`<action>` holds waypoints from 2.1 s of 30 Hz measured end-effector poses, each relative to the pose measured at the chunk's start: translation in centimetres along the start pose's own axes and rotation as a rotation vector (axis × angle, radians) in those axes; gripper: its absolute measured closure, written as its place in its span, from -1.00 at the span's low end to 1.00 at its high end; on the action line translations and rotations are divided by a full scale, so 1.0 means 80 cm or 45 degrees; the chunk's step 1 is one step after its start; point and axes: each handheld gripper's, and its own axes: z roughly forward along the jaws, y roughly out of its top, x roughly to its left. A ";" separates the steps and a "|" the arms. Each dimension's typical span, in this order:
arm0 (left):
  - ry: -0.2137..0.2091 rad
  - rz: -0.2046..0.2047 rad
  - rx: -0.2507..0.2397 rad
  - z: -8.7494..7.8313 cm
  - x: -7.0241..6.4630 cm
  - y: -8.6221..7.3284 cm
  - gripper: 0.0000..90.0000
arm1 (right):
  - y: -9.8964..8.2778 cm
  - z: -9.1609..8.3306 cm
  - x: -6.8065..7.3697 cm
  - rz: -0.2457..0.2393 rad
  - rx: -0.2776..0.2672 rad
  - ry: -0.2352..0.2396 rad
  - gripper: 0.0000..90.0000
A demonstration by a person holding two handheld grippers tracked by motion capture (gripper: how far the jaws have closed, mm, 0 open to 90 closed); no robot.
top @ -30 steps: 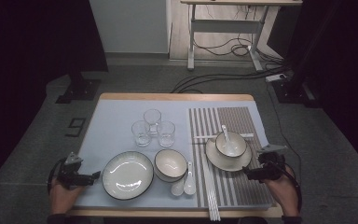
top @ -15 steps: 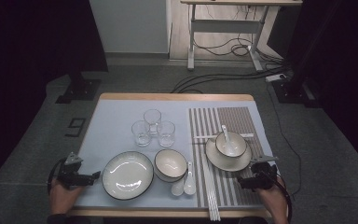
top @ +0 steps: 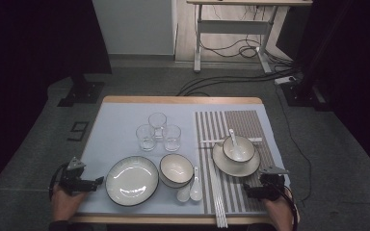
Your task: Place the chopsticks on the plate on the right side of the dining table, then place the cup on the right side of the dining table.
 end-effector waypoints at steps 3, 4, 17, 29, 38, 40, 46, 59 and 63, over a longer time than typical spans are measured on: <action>0.000 0.000 0.001 0.000 0.000 0.000 -0.98 | -0.002 0.000 0.000 -0.001 -0.018 0.000 -1.00; -0.001 0.000 0.001 0.000 0.000 0.000 -0.98 | -0.003 0.000 0.000 -0.003 -0.030 0.002 -1.00; -0.001 -0.001 0.002 0.000 0.000 0.000 -0.98 | -0.010 0.000 -0.001 -0.008 -0.080 0.012 -1.00; -0.001 -0.001 0.001 0.000 0.000 0.000 -0.98 | -0.006 0.000 -0.001 -0.009 -0.051 0.009 -1.00; -0.001 -0.001 0.001 0.000 0.000 0.000 -0.98 | -0.002 0.000 -0.001 -0.007 -0.021 0.007 -1.00; -0.001 -0.001 0.001 0.000 0.000 0.000 -0.98 | -0.001 0.000 -0.001 -0.003 -0.013 0.006 -1.00; -0.001 -0.001 0.001 0.000 0.000 0.000 -0.98 | 0.003 -0.003 0.002 0.003 0.026 0.026 -1.00; 0.000 -0.001 0.000 0.000 0.000 0.000 -0.98 | 0.021 -0.033 0.011 -0.068 0.064 0.059 -0.96; 0.000 0.000 0.000 0.000 0.000 0.000 -0.98 | 0.029 -0.041 0.012 -0.075 0.074 0.083 -0.96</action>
